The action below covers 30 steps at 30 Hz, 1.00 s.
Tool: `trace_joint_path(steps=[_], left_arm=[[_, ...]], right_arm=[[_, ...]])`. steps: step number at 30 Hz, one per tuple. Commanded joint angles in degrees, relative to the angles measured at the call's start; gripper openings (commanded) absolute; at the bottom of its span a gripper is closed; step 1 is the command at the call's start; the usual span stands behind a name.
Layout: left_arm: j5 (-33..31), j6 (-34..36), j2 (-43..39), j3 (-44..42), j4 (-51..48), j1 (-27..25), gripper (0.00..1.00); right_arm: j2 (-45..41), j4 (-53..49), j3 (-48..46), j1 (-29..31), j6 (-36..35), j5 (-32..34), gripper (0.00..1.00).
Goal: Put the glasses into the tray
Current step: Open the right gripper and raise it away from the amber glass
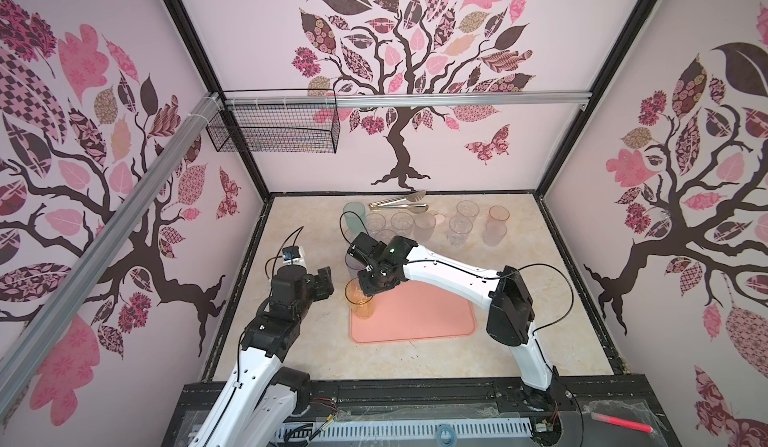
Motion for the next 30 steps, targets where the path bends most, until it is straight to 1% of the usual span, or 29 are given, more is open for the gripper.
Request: trace_joint_path(steps=[1,4,9,11,13,15,17,22,26,30], left_arm=[[0.03,0.15,0.05,-1.09,0.83,-0.26,0.7],[0.14,-0.15,0.44,-0.51,0.74,-0.21,0.7],[0.81,-0.29,2.01,1.28,0.72,-0.22,0.7],[1.35,-0.16,2.62,1.99,0.37,-0.2,0.7],[3.1,0.11,3.12,2.69,-0.23,-0.26,0.69],[5.1,-1.05,3.49,3.49,-1.94,-0.2,0.69],[6.6,-1.22,3.72,4.17,-3.38,-0.18,0.69],[8.21,-0.03,5.53,6.6,-4.77,0.33,0.69],[8.88,1.84,8.61,10.28,-5.1,1.17,0.71],[7.78,3.8,13.56,14.69,-3.43,2.95,0.73]], right_arm=[[-4.66,-0.81,-0.25,-0.05,0.61,1.41,0.41],[-7.4,0.97,-1.96,-1.0,0.72,0.11,0.44],[-14.02,9.4,-10.56,-2.12,1.35,-0.23,0.44],[-14.91,10.56,-12.57,-2.12,1.74,-0.99,0.44],[-14.92,10.34,-13.31,-2.12,2.04,-2.04,0.44],[-15.43,10.19,-14.15,-2.12,1.88,-2.24,0.44],[-17.04,11.42,-15.71,-2.24,0.91,-2.77,0.45],[-25.01,20.89,-26.92,-2.99,0.85,-2.16,0.46],[-29.09,24.4,-33.5,-4.74,1.41,-0.42,0.48],[-32.12,29.19,-39.81,-7.89,1.95,-3.44,0.53]])
